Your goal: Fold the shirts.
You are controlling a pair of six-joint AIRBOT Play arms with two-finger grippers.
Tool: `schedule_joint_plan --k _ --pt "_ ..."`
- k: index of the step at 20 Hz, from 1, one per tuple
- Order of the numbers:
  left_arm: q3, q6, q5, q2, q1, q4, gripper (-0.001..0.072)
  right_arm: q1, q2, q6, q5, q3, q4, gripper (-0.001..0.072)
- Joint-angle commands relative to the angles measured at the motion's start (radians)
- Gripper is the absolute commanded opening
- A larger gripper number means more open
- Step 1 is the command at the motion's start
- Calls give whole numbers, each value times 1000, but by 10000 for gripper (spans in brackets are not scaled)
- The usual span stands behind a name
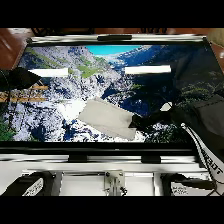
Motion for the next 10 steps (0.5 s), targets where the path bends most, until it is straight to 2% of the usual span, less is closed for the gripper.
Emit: schedule_joint_plan --k 1,2,6,10 --pt "0 1 1 -1 0 0 30 3 -20 -166 2 27 139 105" --pt "0 1 1 -1 0 0 30 -8 -17 -193 29 56 156 68" --pt "0 1 1 -1 0 0 30 -109 43 -224 195 263 132 68" --pt "0 1 1 -1 0 0 30 -321 151 -139 290 493 -50 67"
